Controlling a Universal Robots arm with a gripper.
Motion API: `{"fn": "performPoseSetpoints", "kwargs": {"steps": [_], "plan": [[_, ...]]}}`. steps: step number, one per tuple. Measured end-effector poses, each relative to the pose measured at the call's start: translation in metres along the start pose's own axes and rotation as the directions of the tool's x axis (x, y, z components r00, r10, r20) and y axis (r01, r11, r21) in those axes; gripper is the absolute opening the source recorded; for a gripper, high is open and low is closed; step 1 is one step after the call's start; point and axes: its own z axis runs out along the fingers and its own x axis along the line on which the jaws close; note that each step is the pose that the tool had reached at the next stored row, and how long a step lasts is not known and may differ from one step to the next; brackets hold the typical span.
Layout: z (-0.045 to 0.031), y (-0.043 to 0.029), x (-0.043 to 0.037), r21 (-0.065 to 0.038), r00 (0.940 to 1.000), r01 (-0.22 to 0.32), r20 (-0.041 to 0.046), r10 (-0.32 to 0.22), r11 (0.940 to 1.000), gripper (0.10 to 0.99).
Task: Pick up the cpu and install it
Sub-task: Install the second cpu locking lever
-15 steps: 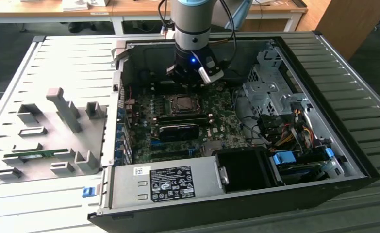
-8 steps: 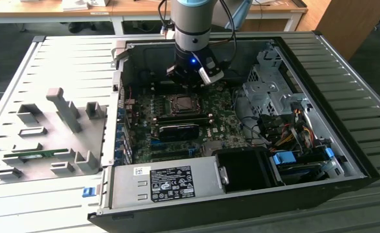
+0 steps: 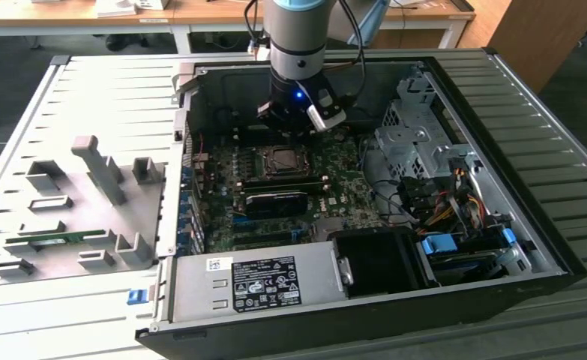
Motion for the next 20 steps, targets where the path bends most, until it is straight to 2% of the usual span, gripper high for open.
{"fn": "performPoseSetpoints", "kwargs": {"steps": [10,13,15,20], "plan": [[-0.0004,-0.0029,-0.0001,0.004,1.0000,0.000,0.0000,0.000,1.0000,0.106],[-0.0013,-0.0034,-0.0001,0.003,1.0000,0.000,-0.0002,0.000,1.0000,0.106],[-0.0049,-0.0031,-0.0002,-0.004,1.0000,0.000,-0.0001,0.000,1.0000,0.106],[-0.0238,-0.0010,-0.0006,-0.005,1.0000,0.000,0.0000,0.000,1.0000,0.106]]}}
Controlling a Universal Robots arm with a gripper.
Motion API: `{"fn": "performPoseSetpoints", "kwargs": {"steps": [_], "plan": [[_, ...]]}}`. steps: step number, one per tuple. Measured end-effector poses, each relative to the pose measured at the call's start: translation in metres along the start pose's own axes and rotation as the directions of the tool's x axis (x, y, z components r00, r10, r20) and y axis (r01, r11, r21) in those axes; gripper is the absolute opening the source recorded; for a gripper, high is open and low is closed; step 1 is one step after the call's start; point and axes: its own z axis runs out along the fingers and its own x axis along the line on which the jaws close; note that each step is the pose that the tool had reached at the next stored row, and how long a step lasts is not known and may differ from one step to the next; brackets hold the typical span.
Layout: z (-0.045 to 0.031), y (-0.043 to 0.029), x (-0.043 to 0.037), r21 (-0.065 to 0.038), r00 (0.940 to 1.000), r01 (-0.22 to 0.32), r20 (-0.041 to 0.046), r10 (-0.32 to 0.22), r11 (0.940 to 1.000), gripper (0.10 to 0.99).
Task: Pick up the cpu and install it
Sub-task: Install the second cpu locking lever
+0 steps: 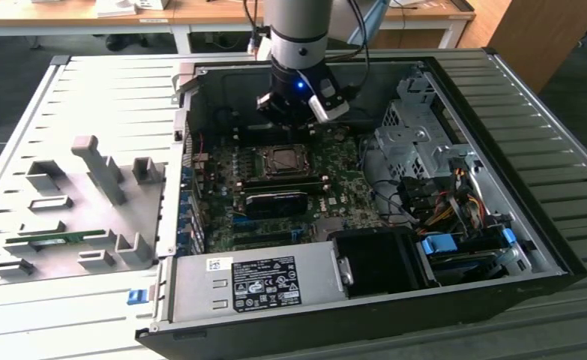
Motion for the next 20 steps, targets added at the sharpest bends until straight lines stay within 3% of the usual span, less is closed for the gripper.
{"fn": "performPoseSetpoints", "kwargs": {"steps": [6,11,14,20], "plan": [[-0.0264,0.0030,-0.0007,0.000,1.0000,0.000,-0.0001,0.000,1.0000,0.106],[-0.0292,-0.0022,-0.0007,0.000,1.0000,0.000,-0.0001,0.000,1.0000,0.106],[-0.0300,-0.0099,-0.0006,0.001,1.0000,0.000,-0.0001,0.000,1.0000,0.106],[-0.0315,-0.0351,-0.0010,0.000,1.0000,0.000,-0.0007,0.000,1.0000,0.106]]}}
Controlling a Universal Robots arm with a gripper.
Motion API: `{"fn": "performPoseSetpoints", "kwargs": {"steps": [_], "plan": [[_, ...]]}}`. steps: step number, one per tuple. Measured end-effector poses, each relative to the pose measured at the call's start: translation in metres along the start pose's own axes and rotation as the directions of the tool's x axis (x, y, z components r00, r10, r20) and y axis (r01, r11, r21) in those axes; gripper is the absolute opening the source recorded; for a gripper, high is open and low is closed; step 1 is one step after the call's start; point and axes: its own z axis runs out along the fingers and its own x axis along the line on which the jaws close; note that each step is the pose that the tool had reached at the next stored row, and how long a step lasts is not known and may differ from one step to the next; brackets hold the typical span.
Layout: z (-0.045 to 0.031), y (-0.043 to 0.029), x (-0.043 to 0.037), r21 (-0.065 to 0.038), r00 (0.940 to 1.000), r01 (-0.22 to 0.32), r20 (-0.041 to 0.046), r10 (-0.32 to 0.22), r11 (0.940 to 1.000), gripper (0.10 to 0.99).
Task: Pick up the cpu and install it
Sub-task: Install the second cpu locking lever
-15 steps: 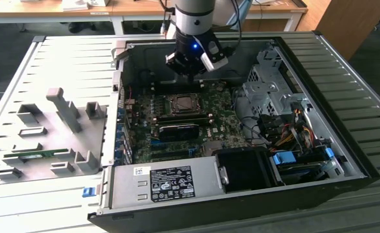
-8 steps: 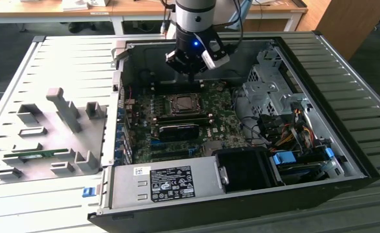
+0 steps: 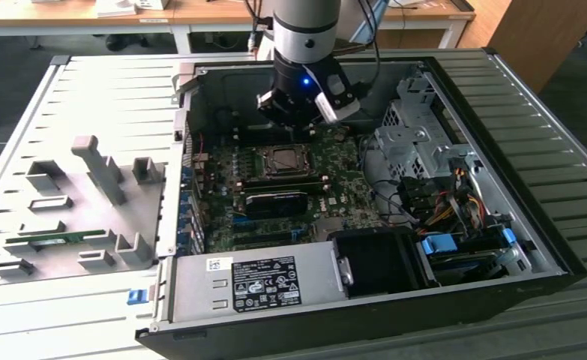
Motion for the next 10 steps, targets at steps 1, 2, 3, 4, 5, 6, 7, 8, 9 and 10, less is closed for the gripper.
{"fn": "performPoseSetpoints", "kwargs": {"steps": [1,2,3,4,5,6,7,8,9,10], "plan": [[-0.0004,-0.0039,-0.0001,0.000,1.0000,0.000,-0.0007,0.000,1.0000,0.106],[-0.0005,-0.0061,-0.0003,0.000,1.0000,-0.001,-0.0067,0.001,1.0000,0.106],[-0.0004,-0.0072,-0.0010,0.001,0.9998,-0.002,-0.0187,0.002,1.0000,0.106],[0.0003,-0.0080,-0.0013,0.001,0.9997,-0.003,-0.0261,0.003,1.0000,0.106],[0.0011,-0.0092,-0.0012,0.000,0.9995,-0.003,-0.0300,0.003,1.0000,0.106],[0.0016,-0.0107,-0.0012,0.000,0.9994,-0.004,-0.0339,0.004,1.0000,0.106],[0.0022,-0.0128,-0.0013,0.000,0.9993,-0.004,-0.0364,0.004,1.0000,0.106],[0.0028,-0.0153,-0.0013,0.000,0.9993,-0.004,-0.0368,0.004,1.0000,0.106],[0.0038,-0.0175,-0.0013,0.000,0.9993,-0.004,-0.0371,0.004,1.0000,0.106],[0.0046,-0.0198,-0.0013,0.000,0.9993,-0.004,-0.0375,0.004,1.0000,0.106]]}}
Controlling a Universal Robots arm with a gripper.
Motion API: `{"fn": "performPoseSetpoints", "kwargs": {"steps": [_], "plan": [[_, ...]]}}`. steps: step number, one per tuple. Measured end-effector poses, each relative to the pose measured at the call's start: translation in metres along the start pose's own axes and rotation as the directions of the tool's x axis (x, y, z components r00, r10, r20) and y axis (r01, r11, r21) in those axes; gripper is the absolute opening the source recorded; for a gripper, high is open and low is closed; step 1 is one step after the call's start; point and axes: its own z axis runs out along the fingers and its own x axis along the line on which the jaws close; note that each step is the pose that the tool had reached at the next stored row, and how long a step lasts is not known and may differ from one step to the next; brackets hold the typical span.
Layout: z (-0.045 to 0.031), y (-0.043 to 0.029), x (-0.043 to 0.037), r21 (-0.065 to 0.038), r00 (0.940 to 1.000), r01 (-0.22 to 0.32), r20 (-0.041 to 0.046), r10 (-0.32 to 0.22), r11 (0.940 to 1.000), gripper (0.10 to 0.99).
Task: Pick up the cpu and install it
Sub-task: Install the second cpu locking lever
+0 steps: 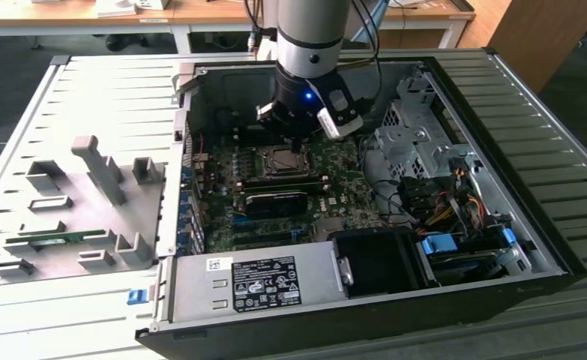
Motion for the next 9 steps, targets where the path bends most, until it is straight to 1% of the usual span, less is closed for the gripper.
{"fn": "performPoseSetpoints", "kwargs": {"steps": [5,7,9], "plan": [[0.0022,-0.0084,-0.0002,-0.002,1.0000,0.000,-0.0008,0.000,1.0000,0.106],[0.0036,-0.0092,0.0002,-0.002,1.0000,0.000,-0.0029,0.000,1.0000,0.106],[0.0050,-0.0096,0.0034,-0.002,1.0000,-0.001,-0.0044,0.001,1.0000,0.106]]}}
